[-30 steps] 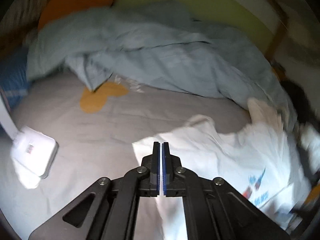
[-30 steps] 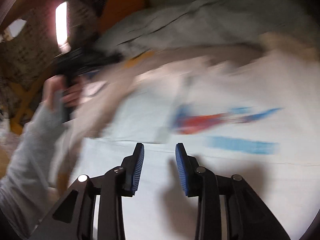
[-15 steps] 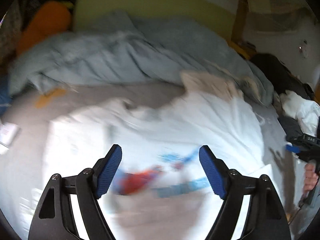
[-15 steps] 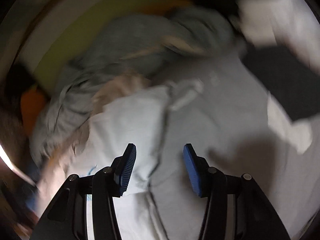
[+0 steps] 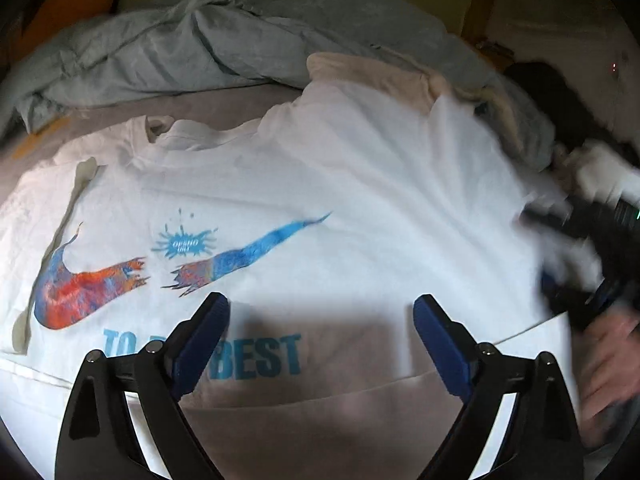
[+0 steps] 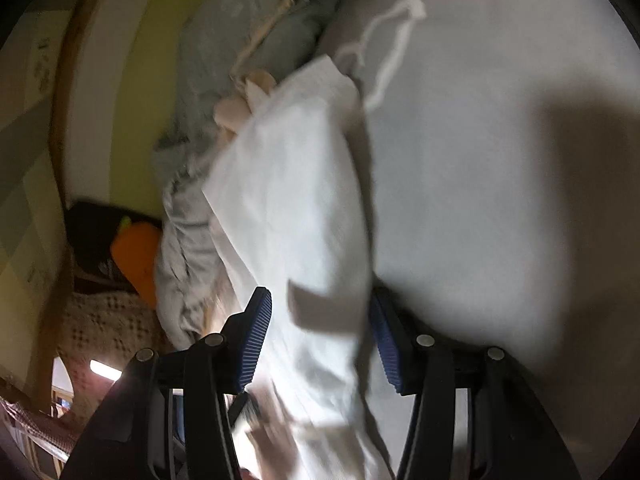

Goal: Fold small clothes

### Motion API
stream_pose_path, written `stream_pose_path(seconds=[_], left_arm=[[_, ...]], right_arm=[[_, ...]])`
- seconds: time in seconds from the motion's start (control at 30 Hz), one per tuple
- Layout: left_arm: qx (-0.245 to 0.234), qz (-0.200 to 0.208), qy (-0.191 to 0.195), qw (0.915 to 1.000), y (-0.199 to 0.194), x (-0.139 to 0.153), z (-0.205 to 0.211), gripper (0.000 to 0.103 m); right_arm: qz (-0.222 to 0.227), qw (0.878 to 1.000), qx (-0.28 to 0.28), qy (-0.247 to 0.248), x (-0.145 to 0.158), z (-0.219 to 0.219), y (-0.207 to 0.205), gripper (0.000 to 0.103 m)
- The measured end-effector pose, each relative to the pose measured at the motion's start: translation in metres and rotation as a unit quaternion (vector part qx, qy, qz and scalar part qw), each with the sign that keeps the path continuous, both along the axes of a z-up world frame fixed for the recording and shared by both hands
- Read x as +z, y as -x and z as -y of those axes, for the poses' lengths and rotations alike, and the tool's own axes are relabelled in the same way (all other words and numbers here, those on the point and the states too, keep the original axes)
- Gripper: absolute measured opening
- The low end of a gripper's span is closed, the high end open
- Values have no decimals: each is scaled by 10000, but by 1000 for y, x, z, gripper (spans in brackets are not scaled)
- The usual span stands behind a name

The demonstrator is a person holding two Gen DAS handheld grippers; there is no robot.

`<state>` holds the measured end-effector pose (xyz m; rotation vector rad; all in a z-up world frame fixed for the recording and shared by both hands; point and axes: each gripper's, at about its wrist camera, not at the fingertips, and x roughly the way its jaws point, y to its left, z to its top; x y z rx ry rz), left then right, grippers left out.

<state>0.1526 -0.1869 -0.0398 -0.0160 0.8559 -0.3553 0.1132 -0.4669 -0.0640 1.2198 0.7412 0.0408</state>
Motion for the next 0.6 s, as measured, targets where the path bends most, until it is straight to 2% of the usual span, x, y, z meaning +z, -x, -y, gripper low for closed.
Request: stream_pose_path(seconds=[0.07,0.1,0.13,0.23,0.3,0.37,0.43,0.47,0.5,0.53,0.57,0.6], left_arm=[[1,-20,-142,9999,1,-3,4,93],[12,12,-83,10000,2,-1,2,93],[19,1,-23,10000,2,-2,1,93],[-32,-47,172,9998,0,-4,-4,95],[-46,-73,163,9998,0,-4,-4,96],[-60,-72,132,9999,0,-4,-3,97],[-60,-77,153,9998,-1,-4,-3,97],[-63,-79,179,9998,-1,-4,-3,97],[-67,-79,206,9997,-1,-4,-4,97],[-70,-80,230,9997,-1,-5,-4,97],[-70,-77,249,9996,-1,-5,-5,97],[-72,-75,261,9996,0,-5,-5,97]], right_arm=[[83,9979,-349,-533,-8,12,3,17],[237,9955,-523,-750,-8,19,7,11],[324,9948,-592,-767,-6,25,10,8],[757,9935,-811,-266,26,34,32,7],[1062,9904,-799,388,56,33,48,7],[965,9879,-892,825,72,35,63,7],[365,9851,-1291,1073,69,38,85,15],[41,9842,-1435,1032,63,39,91,33],[-155,9852,-1462,882,55,39,93,63],[-289,9868,-1359,833,48,35,96,73],[-342,9878,-1226,898,44,31,95,76],[-383,9873,-954,1214,40,26,89,76]])
